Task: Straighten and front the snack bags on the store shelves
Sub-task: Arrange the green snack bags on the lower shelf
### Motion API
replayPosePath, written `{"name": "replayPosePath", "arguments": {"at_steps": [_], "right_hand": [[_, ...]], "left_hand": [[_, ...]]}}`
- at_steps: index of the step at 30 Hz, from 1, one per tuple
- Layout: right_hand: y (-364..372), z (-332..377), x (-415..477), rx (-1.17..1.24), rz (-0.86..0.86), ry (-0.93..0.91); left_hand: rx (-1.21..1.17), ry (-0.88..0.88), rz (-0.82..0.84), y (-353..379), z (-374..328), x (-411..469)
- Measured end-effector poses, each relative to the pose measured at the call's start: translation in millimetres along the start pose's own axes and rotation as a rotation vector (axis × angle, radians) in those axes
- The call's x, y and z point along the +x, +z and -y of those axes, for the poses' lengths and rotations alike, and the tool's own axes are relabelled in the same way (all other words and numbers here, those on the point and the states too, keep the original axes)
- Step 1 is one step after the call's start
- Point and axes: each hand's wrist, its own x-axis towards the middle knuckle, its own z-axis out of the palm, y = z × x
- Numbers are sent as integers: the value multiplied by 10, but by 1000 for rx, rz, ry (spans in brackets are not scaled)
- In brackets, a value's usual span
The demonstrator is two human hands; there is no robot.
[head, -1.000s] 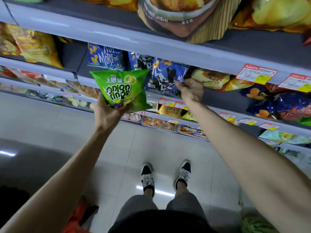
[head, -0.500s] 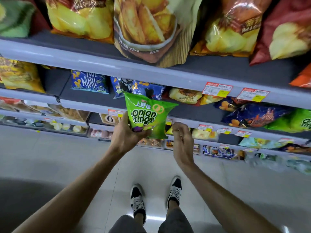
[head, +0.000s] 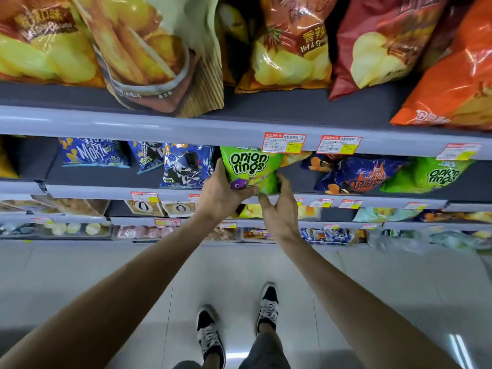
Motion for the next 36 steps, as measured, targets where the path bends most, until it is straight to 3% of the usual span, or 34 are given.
{"name": "replayPosePath", "arguments": {"at_steps": [9,19,31,36], "right_hand": [[-59,-201,445,-88,58,9],[-164,-573,460,-253,85,-1],[-138,-481,410,-405,94,46],[-204,-356,183,-531,133,59]], "left_hand": [[88,73,100,286,82,378],[63,24,111,467,292,339],[177,-49,163,364,288,358],[331,-39,216,202,285,236]]}}
